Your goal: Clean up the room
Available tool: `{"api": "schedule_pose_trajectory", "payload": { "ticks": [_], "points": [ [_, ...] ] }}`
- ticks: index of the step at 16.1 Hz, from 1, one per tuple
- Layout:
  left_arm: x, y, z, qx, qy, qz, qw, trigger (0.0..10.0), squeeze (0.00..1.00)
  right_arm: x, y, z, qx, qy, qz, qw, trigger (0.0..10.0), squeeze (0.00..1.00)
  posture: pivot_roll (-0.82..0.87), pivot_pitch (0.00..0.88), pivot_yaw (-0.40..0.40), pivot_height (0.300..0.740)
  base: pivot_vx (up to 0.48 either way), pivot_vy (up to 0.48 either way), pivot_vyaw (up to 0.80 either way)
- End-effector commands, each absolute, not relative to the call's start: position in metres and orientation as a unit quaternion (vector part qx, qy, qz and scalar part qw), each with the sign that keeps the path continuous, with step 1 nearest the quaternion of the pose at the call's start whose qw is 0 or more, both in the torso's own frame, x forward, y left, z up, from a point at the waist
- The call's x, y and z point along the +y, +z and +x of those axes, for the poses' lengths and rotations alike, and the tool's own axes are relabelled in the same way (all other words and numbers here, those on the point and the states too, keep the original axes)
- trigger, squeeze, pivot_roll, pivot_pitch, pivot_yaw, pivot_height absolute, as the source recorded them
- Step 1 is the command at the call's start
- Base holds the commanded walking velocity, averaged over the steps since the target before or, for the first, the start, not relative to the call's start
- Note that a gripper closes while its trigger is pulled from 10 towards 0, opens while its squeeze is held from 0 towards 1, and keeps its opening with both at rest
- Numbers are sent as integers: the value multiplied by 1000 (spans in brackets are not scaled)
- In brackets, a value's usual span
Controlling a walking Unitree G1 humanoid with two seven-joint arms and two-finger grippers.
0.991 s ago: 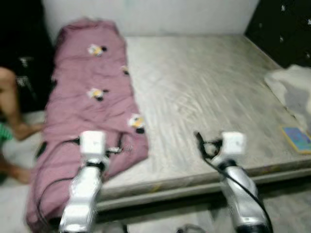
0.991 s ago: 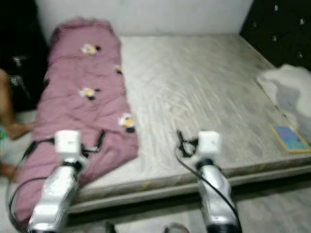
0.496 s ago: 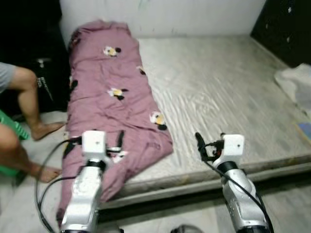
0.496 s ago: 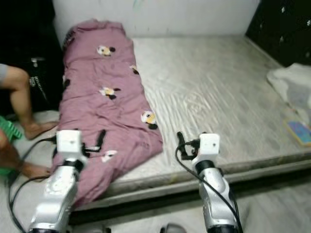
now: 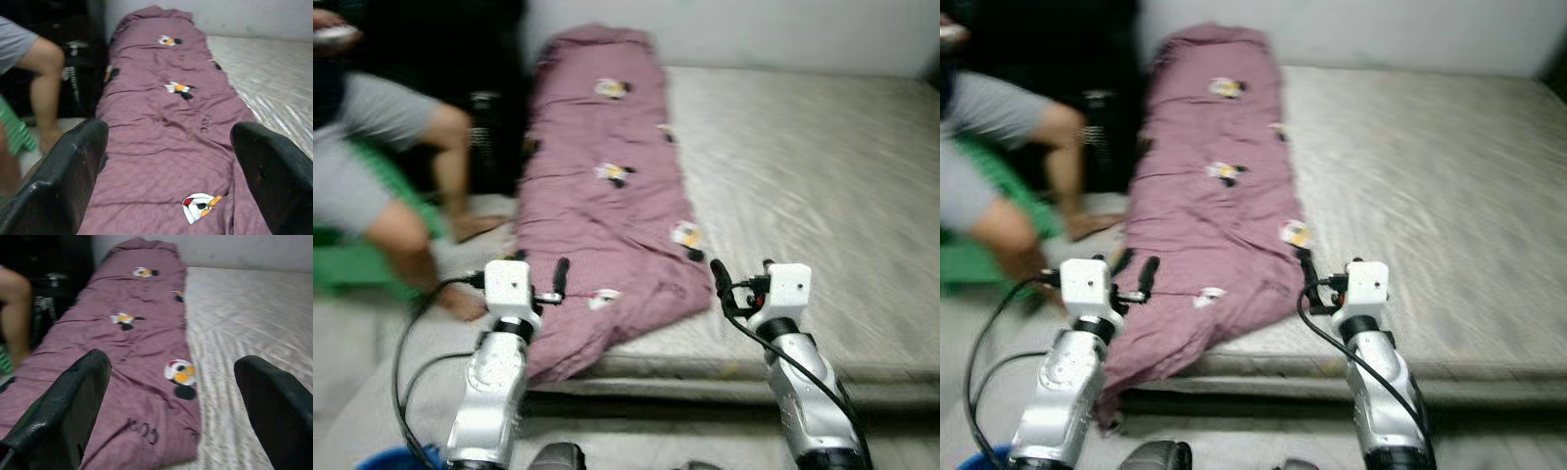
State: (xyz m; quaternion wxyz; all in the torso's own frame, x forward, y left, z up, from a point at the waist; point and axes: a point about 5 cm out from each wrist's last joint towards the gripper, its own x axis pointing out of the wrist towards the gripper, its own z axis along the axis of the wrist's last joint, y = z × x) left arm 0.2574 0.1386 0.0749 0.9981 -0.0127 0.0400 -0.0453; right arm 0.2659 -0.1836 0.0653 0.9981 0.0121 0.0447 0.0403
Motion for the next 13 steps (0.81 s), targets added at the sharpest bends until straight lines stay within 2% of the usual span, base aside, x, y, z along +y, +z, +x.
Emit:
{"api": "schedule_pose_trajectory", "payload": {
  "ticks": [1,3,5,13],
  "points": [
    [141,76,257,37,-45,-12,998,10000,0,-183,66,266,43,41,15,998,10000,0,-35,40,-22,740,0,0,0],
    [139,76,256,35,-56,-15,998,10000,0,-184,66,265,44,37,15,998,10000,0,-35,41,-22,740,0,0,0],
    [139,76,255,33,-58,-17,998,10000,0,-185,66,266,44,36,15,998,10000,0,-34,42,-23,740,302,0,0],
    [140,75,254,39,-54,-7,998,10000,0,-185,63,264,48,31,17,998,10000,0,-35,42,-20,740,0,0,0]
  ]
}}
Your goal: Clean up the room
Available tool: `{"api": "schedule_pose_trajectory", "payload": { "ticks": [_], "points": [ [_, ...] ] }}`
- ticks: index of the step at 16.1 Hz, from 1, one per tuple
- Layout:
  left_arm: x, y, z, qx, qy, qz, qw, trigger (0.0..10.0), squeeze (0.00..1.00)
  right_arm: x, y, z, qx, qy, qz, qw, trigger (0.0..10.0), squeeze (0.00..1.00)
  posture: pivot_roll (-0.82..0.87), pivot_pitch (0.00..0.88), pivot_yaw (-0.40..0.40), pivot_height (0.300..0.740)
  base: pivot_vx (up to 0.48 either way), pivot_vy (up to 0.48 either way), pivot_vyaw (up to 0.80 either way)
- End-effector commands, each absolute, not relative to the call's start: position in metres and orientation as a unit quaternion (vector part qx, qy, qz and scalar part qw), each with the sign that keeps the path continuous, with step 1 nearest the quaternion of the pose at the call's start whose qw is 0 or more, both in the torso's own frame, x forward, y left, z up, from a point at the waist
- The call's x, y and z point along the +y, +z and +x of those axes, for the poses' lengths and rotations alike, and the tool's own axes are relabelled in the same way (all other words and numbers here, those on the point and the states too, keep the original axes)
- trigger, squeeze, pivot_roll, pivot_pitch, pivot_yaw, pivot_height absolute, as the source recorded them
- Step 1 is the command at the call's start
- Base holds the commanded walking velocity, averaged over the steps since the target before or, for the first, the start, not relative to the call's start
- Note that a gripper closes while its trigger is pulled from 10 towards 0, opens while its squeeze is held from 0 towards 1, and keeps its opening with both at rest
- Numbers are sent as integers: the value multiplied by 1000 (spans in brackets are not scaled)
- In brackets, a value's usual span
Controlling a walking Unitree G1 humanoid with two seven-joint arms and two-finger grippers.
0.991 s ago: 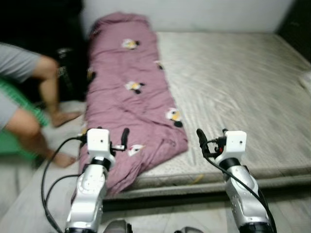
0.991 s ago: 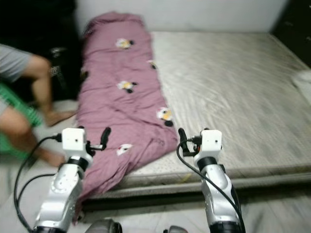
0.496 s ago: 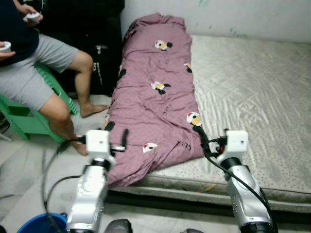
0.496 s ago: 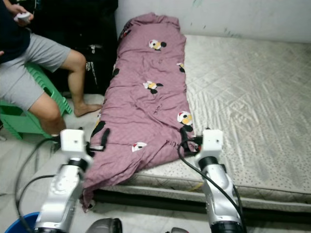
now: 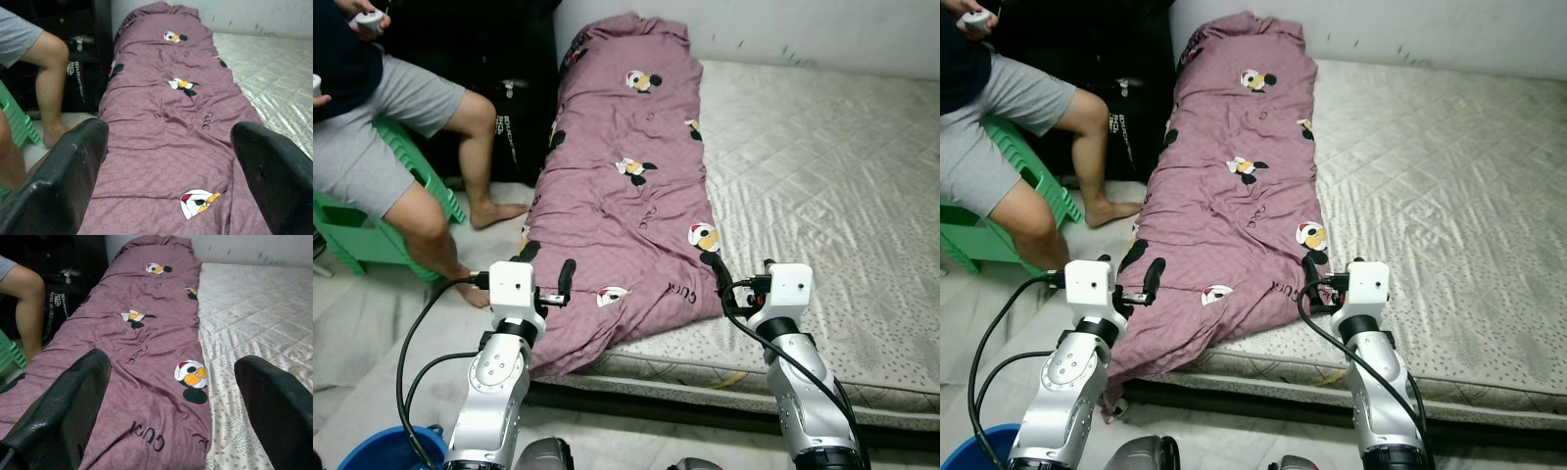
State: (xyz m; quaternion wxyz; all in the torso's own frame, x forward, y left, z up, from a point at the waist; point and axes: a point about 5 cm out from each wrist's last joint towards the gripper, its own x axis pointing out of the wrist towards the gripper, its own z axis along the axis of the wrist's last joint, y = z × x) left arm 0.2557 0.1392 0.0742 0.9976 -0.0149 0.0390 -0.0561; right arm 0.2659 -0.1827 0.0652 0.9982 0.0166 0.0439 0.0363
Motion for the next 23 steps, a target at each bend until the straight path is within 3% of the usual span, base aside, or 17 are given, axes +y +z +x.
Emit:
{"api": "schedule_pose_trajectory", "payload": {
  "ticks": [1,13,23],
  "points": [
    [139,76,254,35,-64,-10,997,10000,0,-185,63,264,48,31,17,998,10000,0,-34,41,-18,740,0,0,0],
    [139,75,251,38,-71,-12,997,10000,0,-185,62,263,49,29,19,998,10000,0,-29,43,-15,740,254,0,0],
    [143,68,246,60,-50,-5,997,10000,0,-188,61,260,51,18,25,998,10000,0,-30,55,-15,740,0,0,0]
  ]
}}
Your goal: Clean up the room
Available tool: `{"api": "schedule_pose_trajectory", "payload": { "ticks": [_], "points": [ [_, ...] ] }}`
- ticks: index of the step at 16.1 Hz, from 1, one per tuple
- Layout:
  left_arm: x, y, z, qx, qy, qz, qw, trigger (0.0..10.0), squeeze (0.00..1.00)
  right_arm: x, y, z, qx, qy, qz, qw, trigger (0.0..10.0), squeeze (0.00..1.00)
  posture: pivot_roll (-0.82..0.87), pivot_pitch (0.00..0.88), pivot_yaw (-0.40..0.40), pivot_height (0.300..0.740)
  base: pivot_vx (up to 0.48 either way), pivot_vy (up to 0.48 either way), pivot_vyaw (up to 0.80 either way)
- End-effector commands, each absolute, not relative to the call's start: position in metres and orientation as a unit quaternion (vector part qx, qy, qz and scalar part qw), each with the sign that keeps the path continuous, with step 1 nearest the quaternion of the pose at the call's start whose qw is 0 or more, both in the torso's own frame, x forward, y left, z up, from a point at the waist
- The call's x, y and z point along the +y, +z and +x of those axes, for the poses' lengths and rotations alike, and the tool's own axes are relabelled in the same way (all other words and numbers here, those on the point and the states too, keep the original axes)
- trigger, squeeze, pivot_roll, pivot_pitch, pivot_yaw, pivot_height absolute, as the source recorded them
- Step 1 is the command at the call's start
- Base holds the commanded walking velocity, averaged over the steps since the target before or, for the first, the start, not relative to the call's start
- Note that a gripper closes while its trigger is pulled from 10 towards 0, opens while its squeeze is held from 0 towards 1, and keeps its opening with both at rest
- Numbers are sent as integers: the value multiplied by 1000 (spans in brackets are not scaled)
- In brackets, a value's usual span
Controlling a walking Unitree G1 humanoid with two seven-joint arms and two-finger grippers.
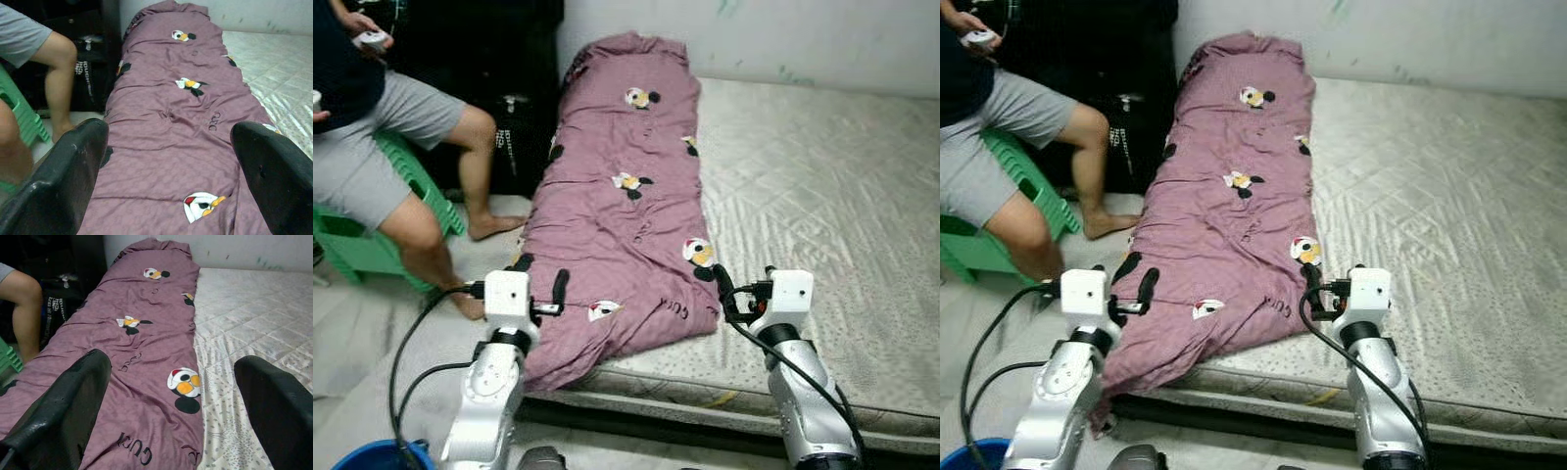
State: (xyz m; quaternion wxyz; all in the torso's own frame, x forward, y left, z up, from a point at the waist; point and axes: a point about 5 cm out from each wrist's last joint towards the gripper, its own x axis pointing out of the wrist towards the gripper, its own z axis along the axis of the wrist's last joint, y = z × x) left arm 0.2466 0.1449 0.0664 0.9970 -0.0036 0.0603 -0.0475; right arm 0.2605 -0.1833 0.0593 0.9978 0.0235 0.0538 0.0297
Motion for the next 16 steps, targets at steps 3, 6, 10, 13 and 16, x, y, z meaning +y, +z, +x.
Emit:
{"api": "schedule_pose_trajectory", "payload": {
  "ticks": [3,6,10,13,16],
  "points": [
    [145,66,247,63,-44,-1,997,10000,0,-188,61,260,54,17,25,998,10000,0,-32,60,-17,740,0,0,-358],
    [149,65,244,67,-40,7,997,10000,0,-189,64,262,51,13,24,998,10000,0,-40,83,-9,740,0,0,-750],
    [151,65,242,67,-36,12,997,10000,0,-187,64,258,46,14,27,998,10000,0,-38,97,0,740,0,0,0],
    [152,66,242,68,-34,14,997,10000,0,-184,63,256,49,18,28,998,10000,0,-35,102,0,740,0,0,0],
    [152,66,242,68,-34,14,997,10000,0,-184,63,256,49,18,28,998,10000,0,-35,102,0,740,0,0,0]
  ]
}}
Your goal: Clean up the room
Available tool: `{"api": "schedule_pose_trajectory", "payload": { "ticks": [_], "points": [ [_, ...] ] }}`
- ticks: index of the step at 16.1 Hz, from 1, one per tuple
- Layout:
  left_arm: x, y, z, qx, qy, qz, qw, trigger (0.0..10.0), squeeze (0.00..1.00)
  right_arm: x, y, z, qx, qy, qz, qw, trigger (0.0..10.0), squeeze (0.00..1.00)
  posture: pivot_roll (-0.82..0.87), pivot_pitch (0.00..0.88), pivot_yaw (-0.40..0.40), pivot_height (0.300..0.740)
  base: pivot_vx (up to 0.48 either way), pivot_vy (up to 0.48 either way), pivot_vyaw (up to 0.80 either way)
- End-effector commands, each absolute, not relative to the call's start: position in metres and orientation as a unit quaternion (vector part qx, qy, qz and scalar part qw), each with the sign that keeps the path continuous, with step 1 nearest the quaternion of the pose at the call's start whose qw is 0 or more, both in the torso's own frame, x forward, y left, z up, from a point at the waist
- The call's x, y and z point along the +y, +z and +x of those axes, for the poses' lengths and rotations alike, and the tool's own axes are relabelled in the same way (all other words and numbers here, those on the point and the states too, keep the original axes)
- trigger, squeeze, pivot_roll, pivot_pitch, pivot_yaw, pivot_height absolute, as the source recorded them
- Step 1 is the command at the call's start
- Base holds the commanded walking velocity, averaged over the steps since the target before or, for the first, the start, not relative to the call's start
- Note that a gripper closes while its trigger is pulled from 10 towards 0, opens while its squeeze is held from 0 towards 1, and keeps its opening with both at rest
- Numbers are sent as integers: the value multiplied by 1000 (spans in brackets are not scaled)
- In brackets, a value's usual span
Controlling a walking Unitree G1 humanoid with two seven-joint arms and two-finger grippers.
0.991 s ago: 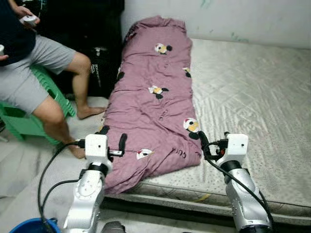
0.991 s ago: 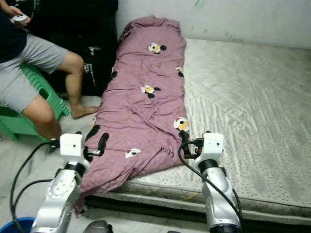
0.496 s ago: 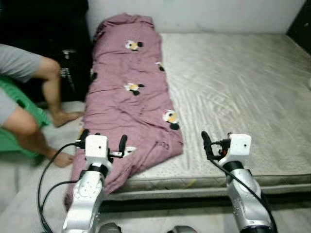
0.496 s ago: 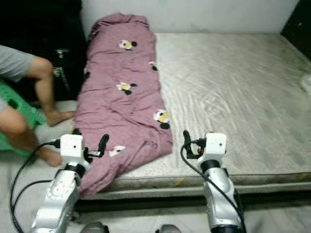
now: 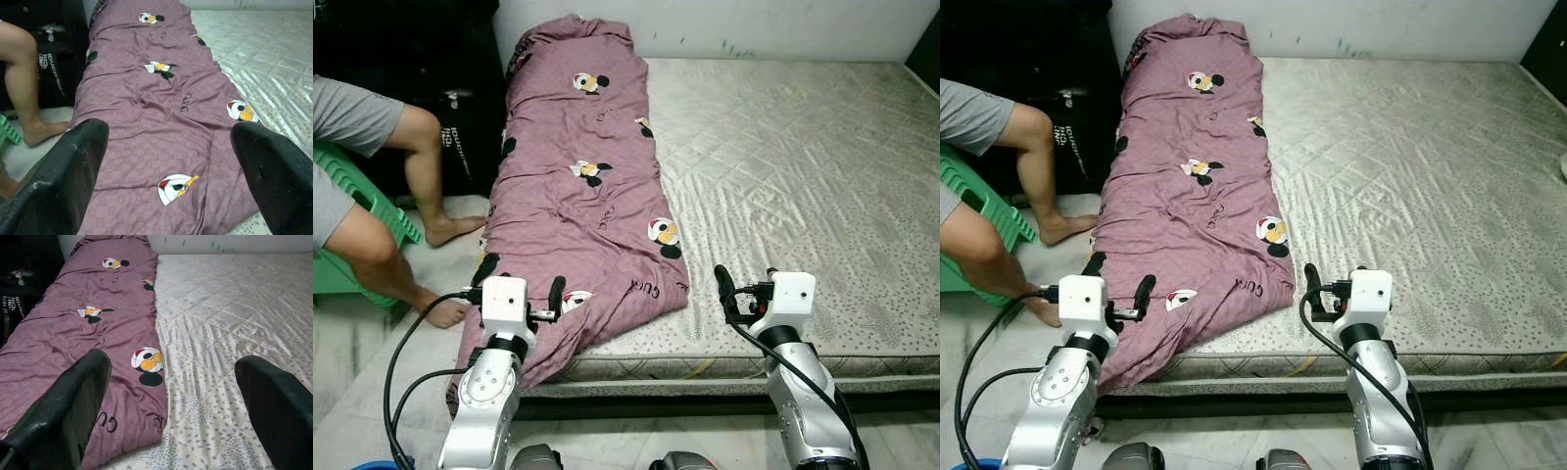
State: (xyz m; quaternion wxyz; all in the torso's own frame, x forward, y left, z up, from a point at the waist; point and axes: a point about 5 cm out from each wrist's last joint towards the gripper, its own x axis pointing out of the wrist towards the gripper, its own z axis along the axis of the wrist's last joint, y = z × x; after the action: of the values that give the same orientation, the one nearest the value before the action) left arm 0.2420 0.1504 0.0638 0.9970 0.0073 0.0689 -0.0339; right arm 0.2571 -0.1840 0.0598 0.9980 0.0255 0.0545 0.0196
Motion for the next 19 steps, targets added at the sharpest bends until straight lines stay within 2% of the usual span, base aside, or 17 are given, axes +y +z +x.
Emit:
{"api": "schedule_pose_trajectory", "payload": {
  "ticks": [1,12,14,19],
  "points": [
    [152,66,242,68,-34,14,997,10000,0,-184,63,256,49,18,28,998,10000,0,-35,102,0,740,0,0,0],
    [152,66,242,68,-34,14,997,10000,0,-184,63,256,49,18,28,998,10000,0,-35,102,0,740,0,0,0],
    [152,65,241,70,-22,16,997,10000,0,-182,63,256,51,28,29,998,10000,0,-31,99,-10,731,0,0,0],
    [152,65,241,70,-22,15,997,10000,0,-182,63,255,50,31,31,998,10000,0,-32,105,-9,671,0,0,0]
  ]
}}
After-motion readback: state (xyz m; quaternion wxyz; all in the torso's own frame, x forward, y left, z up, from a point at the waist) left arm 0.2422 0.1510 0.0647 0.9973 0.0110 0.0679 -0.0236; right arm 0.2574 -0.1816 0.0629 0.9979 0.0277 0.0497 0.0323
